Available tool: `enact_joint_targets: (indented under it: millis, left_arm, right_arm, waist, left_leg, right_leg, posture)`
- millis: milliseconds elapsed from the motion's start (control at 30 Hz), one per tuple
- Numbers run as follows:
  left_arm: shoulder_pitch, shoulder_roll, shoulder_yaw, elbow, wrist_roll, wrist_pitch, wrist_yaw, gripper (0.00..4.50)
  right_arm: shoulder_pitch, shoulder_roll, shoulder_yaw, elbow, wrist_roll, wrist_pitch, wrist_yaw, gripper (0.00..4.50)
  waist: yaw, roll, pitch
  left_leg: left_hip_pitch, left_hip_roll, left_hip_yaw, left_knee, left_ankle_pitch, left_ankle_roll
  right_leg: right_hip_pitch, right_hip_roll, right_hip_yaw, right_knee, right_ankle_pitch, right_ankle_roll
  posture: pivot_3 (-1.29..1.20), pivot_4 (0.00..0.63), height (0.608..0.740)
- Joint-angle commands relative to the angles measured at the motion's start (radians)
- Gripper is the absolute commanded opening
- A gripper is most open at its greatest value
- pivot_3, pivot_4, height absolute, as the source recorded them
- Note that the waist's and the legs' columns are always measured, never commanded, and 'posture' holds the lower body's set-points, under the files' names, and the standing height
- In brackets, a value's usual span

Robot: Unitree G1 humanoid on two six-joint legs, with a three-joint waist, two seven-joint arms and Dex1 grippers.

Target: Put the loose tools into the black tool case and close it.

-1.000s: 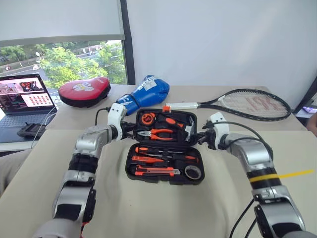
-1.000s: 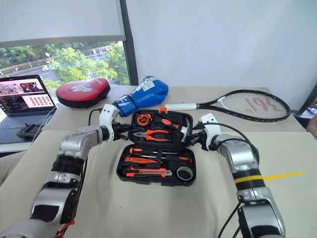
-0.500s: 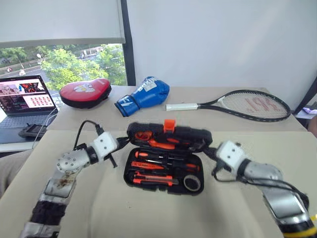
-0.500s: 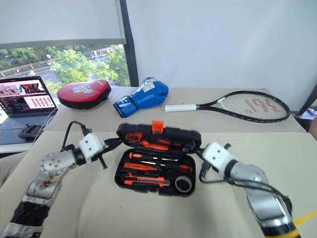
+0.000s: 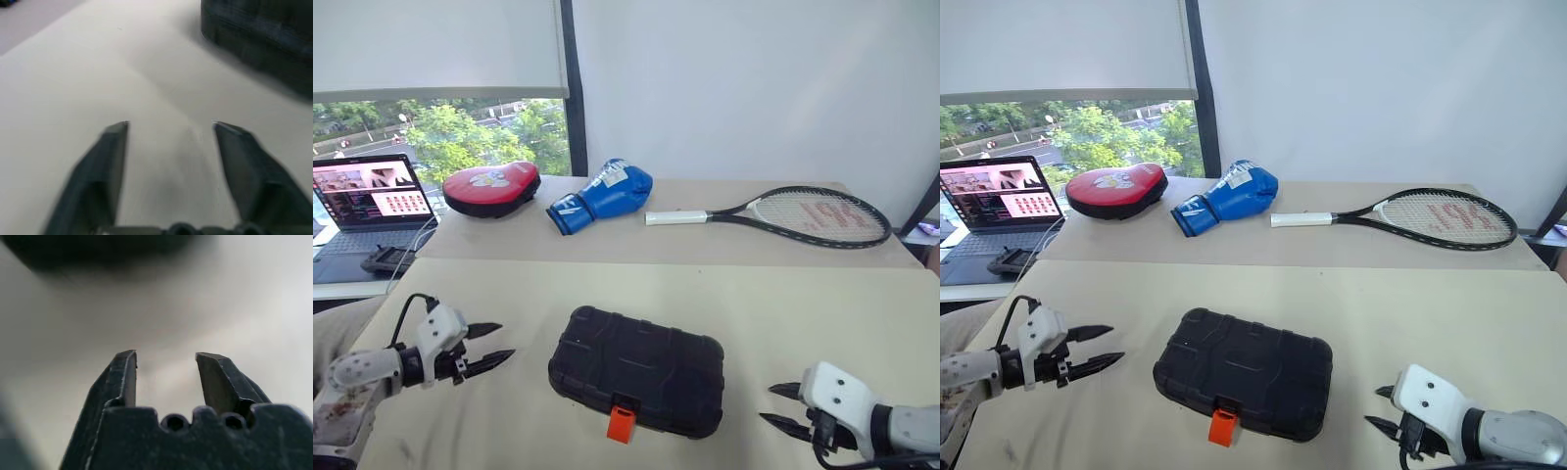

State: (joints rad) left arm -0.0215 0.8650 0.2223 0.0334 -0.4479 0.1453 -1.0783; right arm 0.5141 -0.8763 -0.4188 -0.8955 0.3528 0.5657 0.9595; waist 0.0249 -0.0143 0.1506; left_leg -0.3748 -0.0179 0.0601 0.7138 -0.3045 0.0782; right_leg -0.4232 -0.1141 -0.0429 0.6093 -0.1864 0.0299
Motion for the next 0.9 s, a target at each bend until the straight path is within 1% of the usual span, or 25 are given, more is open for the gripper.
enact_joint_targets:
  millis: [33,67,100,133,167,200,233,267,300,333,400,433,467,533,600,633,733,800,833,900]
  left_arm:
    - [-0.056,-0.012,0.029,-0.094,-0.1,0.145,0.037,3.56]
    - [-0.073,-0.017,0.021,-0.117,-0.124,0.183,0.042,3.57]
    - [-0.084,-0.02,0.017,-0.135,-0.141,0.213,0.045,3.57]
    - [-0.097,-0.018,0.016,-0.157,-0.177,0.266,0.043,3.57]
    - [-0.111,-0.01,0.016,-0.18,-0.212,0.314,0.034,3.06]
    - [-0.123,-0.002,0.018,-0.197,-0.237,0.351,0.026,2.92]
    - [-0.133,0.008,0.019,-0.215,-0.26,0.384,0.015,2.5]
    - [-0.138,0.02,0.02,-0.231,-0.275,0.408,0.0,2.21]
    - [-0.143,0.029,0.021,-0.244,-0.288,0.43,-0.01,1.71]
    - [-0.145,0.046,0.021,-0.26,-0.305,0.455,-0.03,1.35]
    - [-0.142,0.091,0.026,-0.298,-0.347,0.5,-0.088,0.73]
    - [-0.138,0.109,0.032,-0.318,-0.372,0.524,-0.11,0.3]
    - [-0.133,0.126,0.04,-0.335,-0.395,0.55,-0.124,0.01]
    - [-0.11,0.163,0.061,-0.374,-0.431,0.585,-0.16,0.01]
    - [-0.086,0.188,0.083,-0.412,-0.456,0.61,-0.177,0.01]
    - [-0.075,0.196,0.094,-0.43,-0.462,0.615,-0.179,0.01]
    - [-0.052,0.197,0.116,-0.462,-0.469,0.62,-0.165,0.01]
    - [-0.041,0.187,0.127,-0.475,-0.459,0.609,-0.15,0.01]
    - [-0.037,0.184,0.132,-0.481,-0.459,0.608,-0.144,0.01]
    - [-0.038,0.176,0.136,-0.493,-0.45,0.595,-0.128,0.01]
  right_arm:
    - [-0.039,0.012,-0.034,-0.101,0.21,0.12,-0.011,1.9]
    - [-0.066,0.013,-0.007,-0.113,0.279,0.16,-0.029,1.65]
    - [-0.086,0.01,0.01,-0.121,0.331,0.192,-0.044,1.52]
    - [-0.106,-0.016,0.064,-0.123,0.314,0.207,-0.045,1.16]
    - [-0.132,-0.054,0.131,-0.122,0.291,0.227,-0.044,0.82]
    - [-0.162,-0.088,0.193,-0.117,0.265,0.243,-0.048,0.52]
    - [-0.195,-0.118,0.252,-0.111,0.238,0.247,-0.05,0.17]
    - [-0.232,-0.131,0.295,-0.104,0.233,0.254,-0.057,0.03]
    - [-0.277,-0.132,0.333,-0.094,0.241,0.267,-0.069,0.0]
    - [-0.331,-0.145,0.389,-0.084,0.225,0.276,-0.07,0.0]
    - [-0.479,-0.145,0.537,-0.03,0.155,0.316,-0.093,0.0]
    - [-0.539,-0.149,0.597,-0.002,0.111,0.319,-0.099,0.0]
    - [-0.594,-0.14,0.64,0.03,0.077,0.323,-0.115,0.0]
    - [-0.707,-0.087,0.687,0.109,0.044,0.366,-0.17,0.0]
    - [-0.805,-0.036,0.707,0.188,0.021,0.406,-0.212,0.0]
    - [-0.854,-0.021,0.717,0.231,0.01,0.417,-0.216,0.0]
    - [-0.973,0.021,0.742,0.357,-0.032,0.415,-0.231,0.0]
    - [-1.039,0.047,0.768,0.464,-0.074,0.371,-0.23,0.0]
    - [-1.076,0.068,0.781,0.535,-0.099,0.336,-0.229,0.0]
    - [-1.144,0.105,0.808,0.674,-0.148,0.25,-0.211,0.0]
  waist:
    - [0.001,-0.002,0.001]
    - [0.0,-0.004,0.001]
    - [-0.001,-0.006,0.002]
    - [-0.001,-0.007,0.003]
    - [-0.002,-0.007,0.003]
    - [-0.003,-0.007,0.003]
    - [-0.004,-0.007,0.003]
    - [-0.008,-0.008,0.003]
    - [-0.009,-0.008,0.003]
    - [-0.011,-0.008,0.003]
    - [-0.016,-0.008,0.004]
    - [-0.019,-0.009,0.005]
    - [-0.02,-0.009,0.005]
    - [-0.025,-0.013,0.006]
    - [-0.028,-0.014,0.008]
    - [-0.03,-0.015,0.008]
    - [-0.029,-0.013,0.01]
    - [-0.024,-0.012,0.01]
    - [-0.022,-0.012,0.011]
    - [-0.023,-0.012,0.011]
  left_leg:
    - [0.002,0.0,0.0,0.0,-0.002,-0.004]
    - [0.004,0.0,0.0,0.0,-0.002,-0.004]
    - [0.005,0.0,0.0,0.0,-0.002,-0.004]
    - [0.005,0.0,0.0,0.001,-0.002,-0.004]
    - [0.005,0.0,0.0,0.0,-0.002,-0.005]
    - [0.004,0.0,0.0,0.0,-0.002,-0.005]
    - [0.004,0.0,0.0,0.0,-0.002,-0.005]
    - [0.004,-0.001,0.001,0.0,-0.002,-0.005]
    - [0.001,-0.001,0.001,-0.001,0.0,-0.005]
    - [-0.001,-0.001,0.001,-0.001,0.005,-0.005]
    - [-0.001,0.0,0.001,-0.001,0.007,-0.007]
    - [-0.002,0.0,0.001,-0.002,0.007,-0.007]
    - [-0.003,0.0,0.001,-0.002,0.007,-0.007]
    - [-0.004,0.0,0.001,-0.001,0.007,-0.008]
    - [-0.005,0.001,0.001,-0.001,0.007,-0.008]
    - [-0.006,0.001,0.001,-0.001,0.007,-0.008]
    - [-0.009,0.0,0.002,-0.001,0.009,-0.004]
    - [-0.01,0.0,0.002,-0.001,0.011,-0.005]
    - [-0.011,0.0,0.002,-0.001,0.014,-0.01]
    - [-0.012,0.0,0.002,-0.001,0.015,-0.011]
  right_leg:
    - [0.0,0.0,0.0,0.0,0.0,0.001]
    - [0.0,0.0,0.0,0.0,-0.001,0.002]
    - [0.001,0.0,0.0,0.0,-0.001,0.003]
    - [0.0,0.0,0.001,0.0,-0.001,0.002]
    - [0.0,0.0,0.001,0.0,-0.001,0.002]
    - [0.0,0.0,0.001,0.001,0.001,-0.001]
    - [0.0,0.001,0.001,0.0,0.001,-0.001]
    - [0.0,0.001,0.001,0.001,0.0,-0.001]
    - [-0.001,0.002,0.0,0.001,0.0,-0.001]
    - [-0.003,0.002,0.0,0.001,0.0,-0.002]
    - [-0.004,0.006,0.0,0.001,0.0,-0.003]
    - [-0.004,0.006,0.001,0.001,0.0,-0.003]
    - [-0.005,0.006,0.001,0.001,-0.001,-0.004]
    - [-0.008,0.006,0.001,0.002,-0.001,-0.005]
    - [-0.008,0.005,0.001,0.001,-0.001,-0.009]
    - [-0.009,0.004,0.001,0.002,-0.004,-0.013]
    - [-0.012,0.005,0.001,0.003,-0.002,-0.016]
    - [-0.014,0.006,0.0,0.004,-0.001,-0.017]
    - [-0.015,0.007,0.0,0.004,0.0,-0.016]
    - [-0.015,0.009,0.0,0.004,0.002,-0.012]
  posture:
    - [0.0,0.15,0.74]
    - [0.0,0.15,0.74]
    - [0.0,0.15,0.74]
    - [0.0,0.15,0.74]
    - [0.0,0.15,0.74]
    - [0.0,0.15,0.74]
    - [0.0,0.15,0.74]
    - [0.0,0.15,0.74]
    - [0.0,0.15,0.74]
    - [0.0,0.15,0.74]
    - [0.0,0.15,0.74]
    - [0.0,0.15,0.74]
    - [0.0,0.15,0.74]
    - [0.0,0.15,0.74]
    - [0.0,0.15,0.74]
    - [0.0,0.15,0.74]
    - [0.0,0.15,0.74]
    - [0.0,0.15,0.74]
    - [0.0,0.15,0.74]
    - [0.0,0.15,0.74]
